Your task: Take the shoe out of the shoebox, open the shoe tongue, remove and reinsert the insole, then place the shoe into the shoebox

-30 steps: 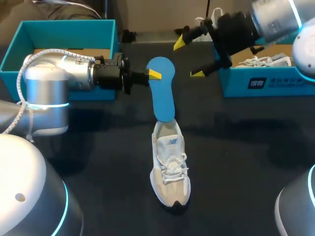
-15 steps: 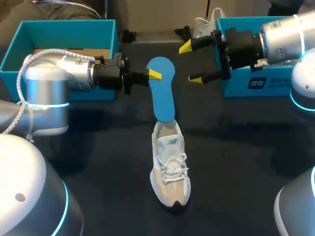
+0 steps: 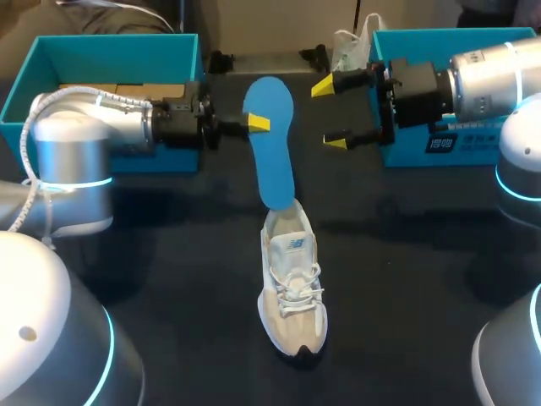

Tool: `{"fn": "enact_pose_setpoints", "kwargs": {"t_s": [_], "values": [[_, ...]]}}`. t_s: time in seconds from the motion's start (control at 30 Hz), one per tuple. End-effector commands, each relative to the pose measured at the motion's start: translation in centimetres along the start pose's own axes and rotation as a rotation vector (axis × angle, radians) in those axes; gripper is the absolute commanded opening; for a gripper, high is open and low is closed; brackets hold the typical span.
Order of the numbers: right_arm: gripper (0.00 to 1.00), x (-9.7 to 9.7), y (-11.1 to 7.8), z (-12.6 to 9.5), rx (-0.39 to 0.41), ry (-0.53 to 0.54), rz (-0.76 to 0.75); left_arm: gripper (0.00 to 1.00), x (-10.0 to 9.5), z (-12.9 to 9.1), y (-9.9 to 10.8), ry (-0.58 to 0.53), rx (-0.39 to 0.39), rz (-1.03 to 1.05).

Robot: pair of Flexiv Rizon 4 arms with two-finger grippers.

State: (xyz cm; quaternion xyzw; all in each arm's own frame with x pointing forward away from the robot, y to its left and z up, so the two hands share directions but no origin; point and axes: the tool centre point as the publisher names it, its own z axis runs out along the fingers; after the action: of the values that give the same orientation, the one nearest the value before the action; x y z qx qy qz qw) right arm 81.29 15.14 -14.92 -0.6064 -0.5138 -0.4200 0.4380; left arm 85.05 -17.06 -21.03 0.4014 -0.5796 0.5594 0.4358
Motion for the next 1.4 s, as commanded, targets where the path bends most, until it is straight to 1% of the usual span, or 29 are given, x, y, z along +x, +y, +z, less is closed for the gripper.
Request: {"fn": "enact_pose_setpoints", "kwargs": {"t_s": [0.03,0.1,0.13,0.17,0.6,0.67,0.8,0.87,0.97,1.0,1.07,1.4], "values": [[1.00,0.1,0.1,0.2,-0.001,-0.004,0.000,0.00,2.0,-1.0,0.5,-0.007,0.015,0.183],[1.00,0.1,0.1,0.2,-0.001,-0.004,0.000,0.00,3.2,-1.4,0.6,-0.006,0.029,0.317],[1.00,0.1,0.1,0.2,-0.001,-0.004,0.000,0.00,3.7,-1.5,0.7,-0.010,0.045,0.434],[1.00,0.1,0.1,0.2,-0.001,-0.004,0.000,0.00,3.9,-1.7,1.1,-0.017,0.125,0.622],[1.00,0.1,0.1,0.2,-0.001,-0.004,0.000,0.00,3.9,-1.7,1.1,-0.017,0.125,0.622],[1.00,0.1,0.1,0.2,-0.001,-0.004,0.000,0.00,3.9,-1.7,1.2,-0.013,0.124,0.723],[1.00,0.1,0.1,0.2,-0.001,-0.004,0.000,0.00,4.5,-2.0,1.1,-0.014,0.117,0.849],[1.00,0.1,0.1,0.2,-0.001,-0.004,0.000,0.00,5.1,-2.1,1.0,-0.031,0.100,0.958],[1.00,0.1,0.1,0.2,-0.001,-0.004,0.000,0.00,6.1,-2.6,0.7,-0.044,0.094,1.123],[1.00,0.1,0.1,0.2,-0.001,-0.004,0.000,0.00,6.2,-2.7,0.6,-0.055,0.083,1.164],[1.00,0.1,0.1,0.2,-0.001,-0.004,0.000,0.00,6.5,-3.1,0.5,-0.103,0.063,1.326],[1.00,0.1,0.1,0.2,-0.001,-0.004,0.000,0.00,6.5,-3.1,0.5,-0.103,0.063,1.326]]}}
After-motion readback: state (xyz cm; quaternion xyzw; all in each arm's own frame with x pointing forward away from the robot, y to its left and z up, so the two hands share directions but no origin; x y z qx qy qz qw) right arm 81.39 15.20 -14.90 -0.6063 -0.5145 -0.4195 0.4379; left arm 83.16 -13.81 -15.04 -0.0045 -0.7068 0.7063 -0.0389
